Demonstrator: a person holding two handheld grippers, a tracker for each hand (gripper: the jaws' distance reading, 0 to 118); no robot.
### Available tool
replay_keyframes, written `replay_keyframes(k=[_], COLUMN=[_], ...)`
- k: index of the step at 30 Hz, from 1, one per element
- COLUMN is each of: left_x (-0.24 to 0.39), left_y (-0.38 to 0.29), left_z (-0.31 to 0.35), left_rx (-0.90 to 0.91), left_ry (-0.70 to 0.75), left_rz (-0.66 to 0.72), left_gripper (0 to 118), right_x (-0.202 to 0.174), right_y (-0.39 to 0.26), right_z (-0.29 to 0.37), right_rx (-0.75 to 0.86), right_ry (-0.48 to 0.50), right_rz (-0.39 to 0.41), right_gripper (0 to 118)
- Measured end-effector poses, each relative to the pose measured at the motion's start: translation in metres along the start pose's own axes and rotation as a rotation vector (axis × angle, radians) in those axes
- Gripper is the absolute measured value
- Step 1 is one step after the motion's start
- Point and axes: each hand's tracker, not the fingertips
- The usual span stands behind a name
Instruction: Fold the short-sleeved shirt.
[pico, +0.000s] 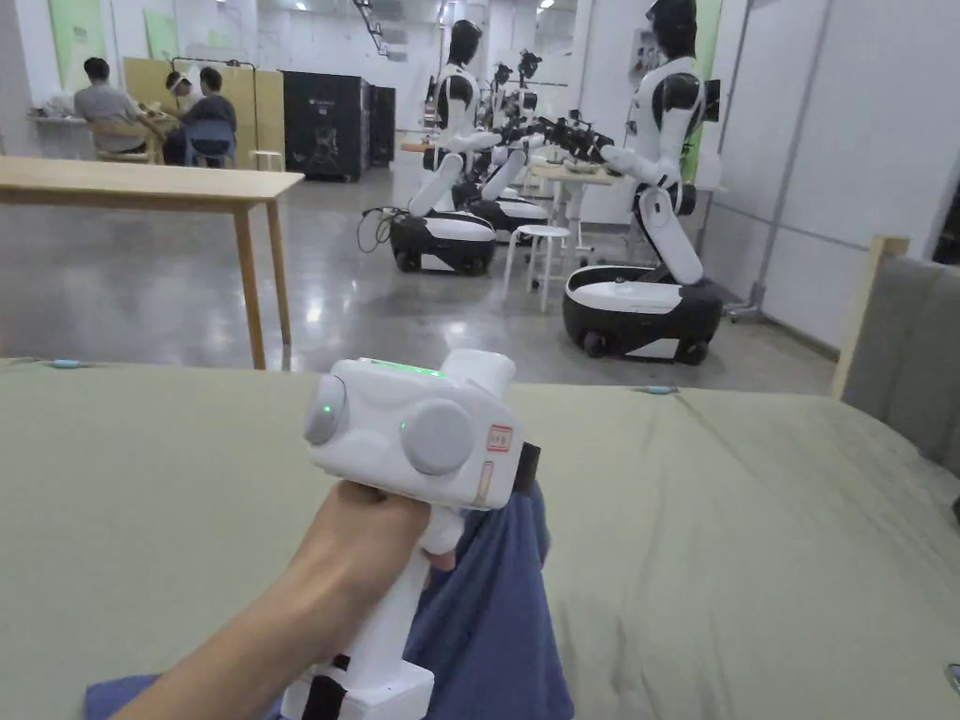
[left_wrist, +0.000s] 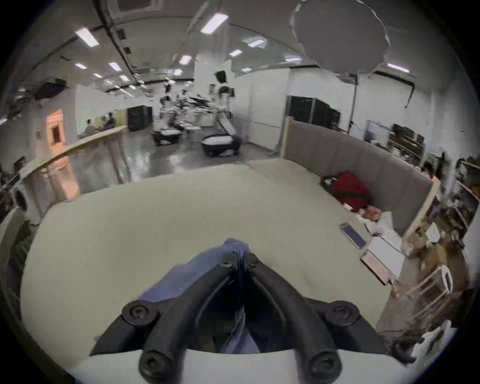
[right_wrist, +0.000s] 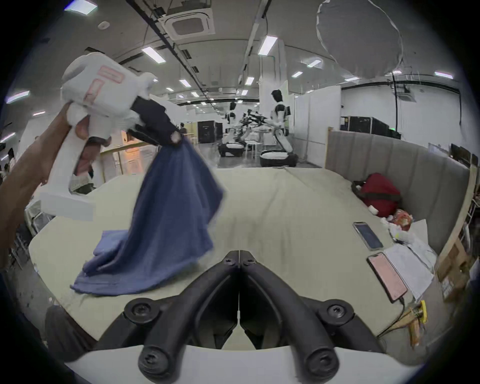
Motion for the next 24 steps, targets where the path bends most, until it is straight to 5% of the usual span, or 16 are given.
replay_keyframes(k=[8, 9, 10, 11, 13, 14, 17, 19, 20, 22, 24], left_x=[0.013, 0.009, 0.004, -0.001, -0.012, -0.017, -0.035, -0.044, -0.05, -0.054, -0.06], left_y=[-0.07, -0.078, -0.086, -0.092, -0.101, -0.107, -0.112, -0.124, -0.133, -0.155, -0.182], left_z=[-0.13, -0.137, -0.14, -0.141, -0.135, -0.121, -0.073, -0.018, 0.011, 0.07, 0.123], left_rx=[-0.247, -0.262, -0.28, -0.284, -0.264, -0.258, -0.142, -0.033, 0.035, 0.153, 0.266], left_ry=[-0.046, -0.031, -0.01, 0.008, 0.022, 0.041, 0.097, 0.11, 0.14, 0.219, 0.354], left_rz=[0.077, 0.083, 0.087, 0.08, 0.082, 0.094, 0.117, 0.173, 0.217, 0.243, 0.242], left_gripper=[4, 15, 50, 50, 86, 118, 93, 89, 72, 8, 0], right_x=[0.01, 0.01, 0.01, 0.01, 0.009, 0.007, 0.002, -0.001, -0.003, -0.006, -0.009], right_y=[-0.017, -0.019, -0.02, -0.022, -0.023, -0.022, -0.019, -0.016, -0.016, -0.014, -0.013], right_z=[-0.033, -0.037, -0.041, -0.044, -0.049, -0.05, -0.047, -0.042, -0.038, -0.033, -0.026], right_rx=[-0.074, -0.081, -0.088, -0.095, -0.104, -0.105, -0.091, -0.073, -0.059, -0.04, -0.027], right_ry=[-0.016, -0.014, -0.011, -0.009, -0.002, 0.001, 0.009, 0.012, 0.011, 0.013, 0.017], right_rz=[-0.004, -0.004, -0.003, -0.003, -0.005, -0.007, -0.004, 0.006, 0.012, 0.015, 0.014], right_gripper=[1, 1, 1, 1, 1, 1, 1, 1, 1, 1, 1])
